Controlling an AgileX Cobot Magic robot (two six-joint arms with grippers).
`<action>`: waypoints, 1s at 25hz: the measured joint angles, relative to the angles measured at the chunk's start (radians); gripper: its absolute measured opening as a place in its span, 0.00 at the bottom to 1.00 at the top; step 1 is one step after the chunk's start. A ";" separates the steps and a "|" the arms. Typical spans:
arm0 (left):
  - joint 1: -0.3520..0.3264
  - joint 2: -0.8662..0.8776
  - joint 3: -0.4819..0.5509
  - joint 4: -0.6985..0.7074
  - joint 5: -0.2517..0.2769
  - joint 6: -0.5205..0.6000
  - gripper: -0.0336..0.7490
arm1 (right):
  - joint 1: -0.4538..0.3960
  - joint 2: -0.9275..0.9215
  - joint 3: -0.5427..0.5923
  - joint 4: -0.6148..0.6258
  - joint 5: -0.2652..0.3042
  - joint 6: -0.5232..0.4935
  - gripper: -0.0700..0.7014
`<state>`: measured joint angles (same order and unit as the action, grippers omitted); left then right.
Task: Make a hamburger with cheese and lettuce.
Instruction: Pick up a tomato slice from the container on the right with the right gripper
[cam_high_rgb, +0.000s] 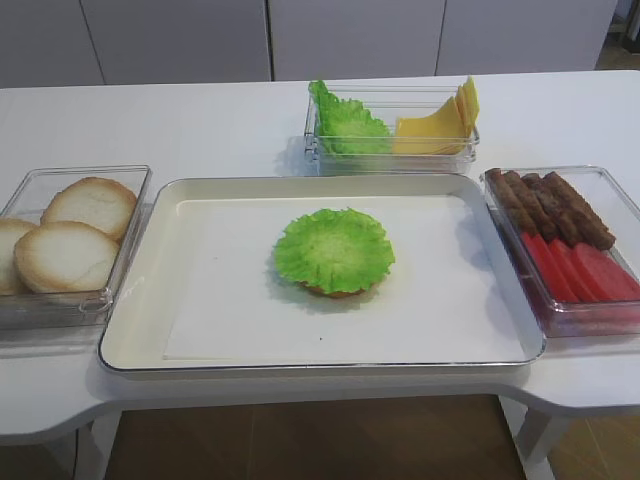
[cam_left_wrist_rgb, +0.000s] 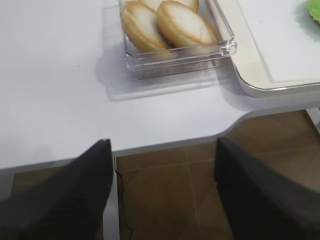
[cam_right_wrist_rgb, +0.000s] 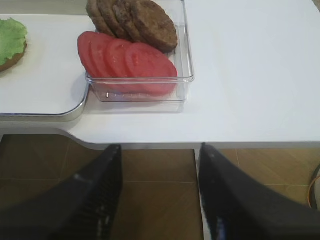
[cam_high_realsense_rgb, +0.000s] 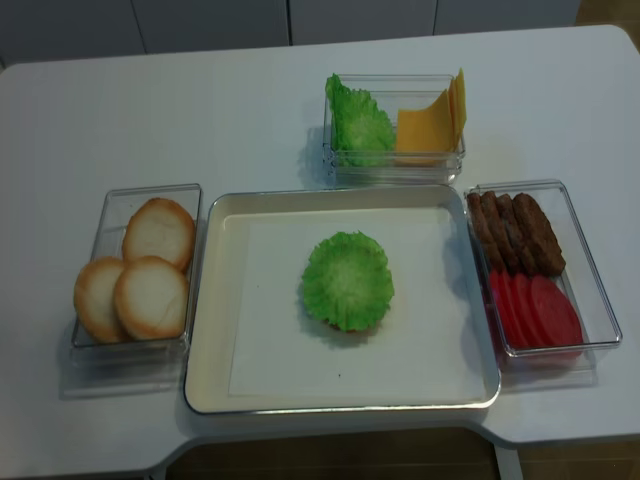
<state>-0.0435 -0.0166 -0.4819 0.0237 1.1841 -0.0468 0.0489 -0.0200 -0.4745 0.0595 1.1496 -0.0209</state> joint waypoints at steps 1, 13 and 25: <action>0.000 0.000 0.000 0.000 0.000 0.000 0.64 | 0.000 0.000 0.000 0.000 0.000 0.000 0.58; 0.000 0.000 0.000 0.000 0.000 0.000 0.64 | 0.000 0.000 0.000 0.000 0.000 0.000 0.58; 0.000 0.000 0.000 0.000 0.000 0.000 0.64 | 0.000 0.000 0.000 0.000 0.000 0.000 0.58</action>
<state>-0.0435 -0.0166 -0.4819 0.0237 1.1841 -0.0468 0.0489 -0.0200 -0.4745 0.0595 1.1496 -0.0209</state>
